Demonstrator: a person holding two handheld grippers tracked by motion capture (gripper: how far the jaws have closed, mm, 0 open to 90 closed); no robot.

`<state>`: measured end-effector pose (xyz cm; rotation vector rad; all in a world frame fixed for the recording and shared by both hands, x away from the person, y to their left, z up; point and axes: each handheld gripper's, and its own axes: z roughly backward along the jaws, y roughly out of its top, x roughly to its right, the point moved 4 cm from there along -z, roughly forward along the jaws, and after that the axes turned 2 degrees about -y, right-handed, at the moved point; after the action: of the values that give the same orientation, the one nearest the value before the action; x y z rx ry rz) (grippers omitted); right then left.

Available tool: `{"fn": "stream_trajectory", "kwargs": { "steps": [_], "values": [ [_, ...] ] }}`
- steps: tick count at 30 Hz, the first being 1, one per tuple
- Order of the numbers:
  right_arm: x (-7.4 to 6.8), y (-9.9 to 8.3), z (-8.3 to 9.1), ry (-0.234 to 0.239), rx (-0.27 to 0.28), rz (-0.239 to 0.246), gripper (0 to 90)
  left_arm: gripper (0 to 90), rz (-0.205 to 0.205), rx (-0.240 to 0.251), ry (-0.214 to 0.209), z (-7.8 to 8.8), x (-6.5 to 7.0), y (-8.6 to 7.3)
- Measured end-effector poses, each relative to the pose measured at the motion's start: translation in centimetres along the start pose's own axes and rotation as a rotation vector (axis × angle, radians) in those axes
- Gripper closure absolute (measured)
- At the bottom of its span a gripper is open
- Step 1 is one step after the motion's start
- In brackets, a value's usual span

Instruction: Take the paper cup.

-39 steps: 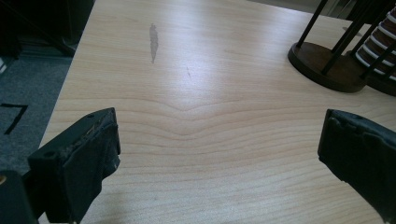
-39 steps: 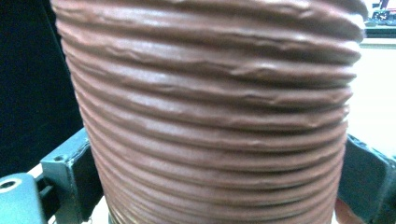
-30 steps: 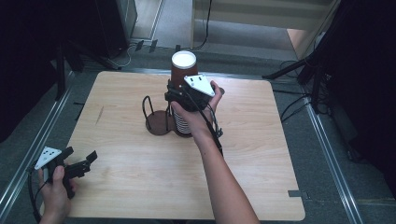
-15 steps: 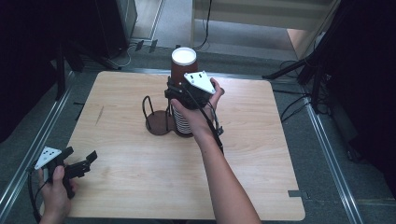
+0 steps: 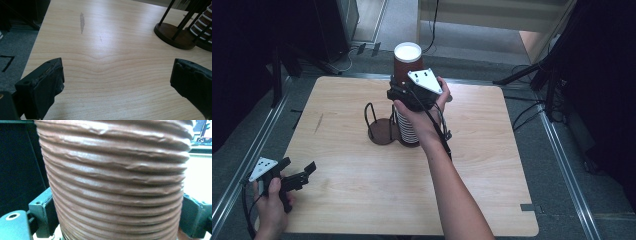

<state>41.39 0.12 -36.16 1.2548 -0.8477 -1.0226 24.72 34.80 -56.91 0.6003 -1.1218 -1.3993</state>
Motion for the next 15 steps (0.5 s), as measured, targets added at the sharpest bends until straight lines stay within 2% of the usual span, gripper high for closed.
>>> {"fn": "stream_trajectory", "kwargs": {
  "steps": [15],
  "values": [
    [-0.1, 4.0, 0.8, -0.002, 0.071, 0.006, 9.5, 0.0, 0.002, 0.004, 0.002, 0.0, 0.0, 0.0]
  ]
}}
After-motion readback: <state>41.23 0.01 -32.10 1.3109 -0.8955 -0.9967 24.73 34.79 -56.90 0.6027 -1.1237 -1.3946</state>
